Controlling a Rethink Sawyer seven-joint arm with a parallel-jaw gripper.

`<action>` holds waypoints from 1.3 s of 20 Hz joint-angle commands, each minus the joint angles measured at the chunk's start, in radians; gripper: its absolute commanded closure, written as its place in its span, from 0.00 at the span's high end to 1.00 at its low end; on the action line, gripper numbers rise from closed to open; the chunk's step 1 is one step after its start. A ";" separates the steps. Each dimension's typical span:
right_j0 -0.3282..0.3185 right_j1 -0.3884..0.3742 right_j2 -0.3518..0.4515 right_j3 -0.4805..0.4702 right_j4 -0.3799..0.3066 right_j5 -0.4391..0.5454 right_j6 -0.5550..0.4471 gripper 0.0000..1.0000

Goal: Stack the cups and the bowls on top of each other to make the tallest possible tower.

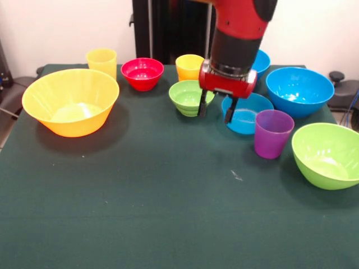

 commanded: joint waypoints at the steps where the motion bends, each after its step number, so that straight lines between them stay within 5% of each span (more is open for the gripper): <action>1: 0.013 0.070 0.029 -0.056 -0.047 -0.050 0.088 1.00; 15: 0.060 -0.091 0.008 0.084 -0.065 -0.059 0.077 1.00; 26: 0.055 -0.133 0.012 0.152 -0.078 -0.108 0.074 1.00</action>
